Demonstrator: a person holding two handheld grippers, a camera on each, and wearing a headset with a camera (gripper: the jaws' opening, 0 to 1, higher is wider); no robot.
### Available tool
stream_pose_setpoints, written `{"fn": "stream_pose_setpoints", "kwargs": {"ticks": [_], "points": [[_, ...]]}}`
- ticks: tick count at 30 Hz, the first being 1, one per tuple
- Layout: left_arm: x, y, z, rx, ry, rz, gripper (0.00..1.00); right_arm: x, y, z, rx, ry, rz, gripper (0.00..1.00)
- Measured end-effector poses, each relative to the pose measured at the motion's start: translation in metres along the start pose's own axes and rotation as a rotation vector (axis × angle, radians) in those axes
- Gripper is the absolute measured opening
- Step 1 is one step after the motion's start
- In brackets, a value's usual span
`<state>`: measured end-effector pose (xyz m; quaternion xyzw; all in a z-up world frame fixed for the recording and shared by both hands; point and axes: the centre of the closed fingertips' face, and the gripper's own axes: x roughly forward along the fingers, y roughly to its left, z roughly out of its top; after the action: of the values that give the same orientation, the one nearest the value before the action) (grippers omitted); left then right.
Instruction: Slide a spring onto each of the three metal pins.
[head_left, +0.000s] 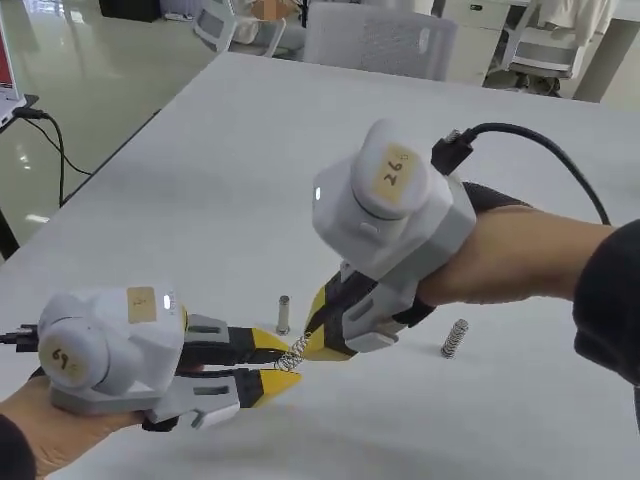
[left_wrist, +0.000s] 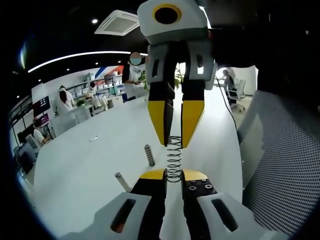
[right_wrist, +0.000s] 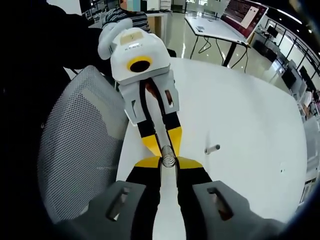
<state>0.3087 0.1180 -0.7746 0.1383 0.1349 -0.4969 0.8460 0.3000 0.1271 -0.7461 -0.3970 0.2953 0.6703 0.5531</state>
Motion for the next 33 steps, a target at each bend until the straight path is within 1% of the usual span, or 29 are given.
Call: {"fn": "stream_pose_setpoints", "kwargs": {"ticks": [8,13,17,21,27,30,33], "points": [[0.002,0.000,0.001,-0.012,-0.013,0.001,0.08,0.001,0.001,0.005,-0.009,-0.001,0.002,0.13],[0.001,-0.001,0.002,-0.023,-0.027,0.000,0.08,0.005,0.001,0.002,0.001,0.010,0.013,0.13],[0.001,0.000,0.001,-0.026,-0.030,0.001,0.08,0.006,0.001,0.002,0.004,0.011,0.016,0.13],[0.001,0.000,0.005,-0.034,-0.047,0.001,0.08,0.008,0.000,0.002,0.003,0.014,0.017,0.13],[0.002,0.000,0.009,-0.029,-0.056,-0.004,0.08,0.011,0.000,0.001,0.005,0.023,0.024,0.13],[0.003,0.000,0.010,-0.036,-0.061,-0.005,0.08,0.012,0.000,0.000,0.005,0.024,0.024,0.13],[0.002,0.001,0.012,-0.051,-0.079,-0.006,0.08,0.012,-0.001,0.001,0.006,0.024,0.025,0.13]]}}
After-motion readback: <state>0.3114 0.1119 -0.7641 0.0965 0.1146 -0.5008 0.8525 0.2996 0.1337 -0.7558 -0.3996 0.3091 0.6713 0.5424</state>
